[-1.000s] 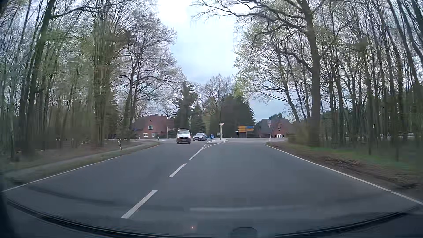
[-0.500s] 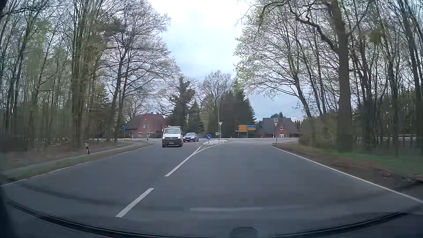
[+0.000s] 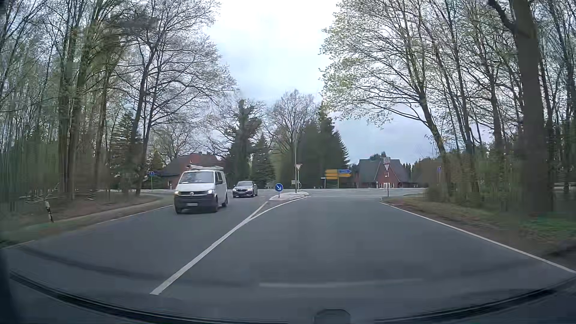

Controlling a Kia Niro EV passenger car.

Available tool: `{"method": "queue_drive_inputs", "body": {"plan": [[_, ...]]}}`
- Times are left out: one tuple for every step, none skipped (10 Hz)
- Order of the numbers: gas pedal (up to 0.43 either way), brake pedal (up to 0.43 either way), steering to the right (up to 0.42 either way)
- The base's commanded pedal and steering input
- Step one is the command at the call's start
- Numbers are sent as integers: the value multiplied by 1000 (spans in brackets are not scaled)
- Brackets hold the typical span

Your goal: Follow the waypoints while adhering to traffic rules and regulations

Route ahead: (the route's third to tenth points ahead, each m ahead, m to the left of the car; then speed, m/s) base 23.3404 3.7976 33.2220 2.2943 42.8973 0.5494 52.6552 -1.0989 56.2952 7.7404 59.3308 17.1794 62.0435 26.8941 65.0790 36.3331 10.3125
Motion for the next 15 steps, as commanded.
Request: {"method": "queue_drive_inputs", "body": {"plan": [[0,0,5],[0,0,7],[0,6,10],[0,6,10],[0,0,10],[0,0,11],[0,6,14],[0,0,15],[0,0,16],[0,0,17],[0,6,18],[0,6,18],[8,0,18],[20,0,19],[20,0,20]]}}
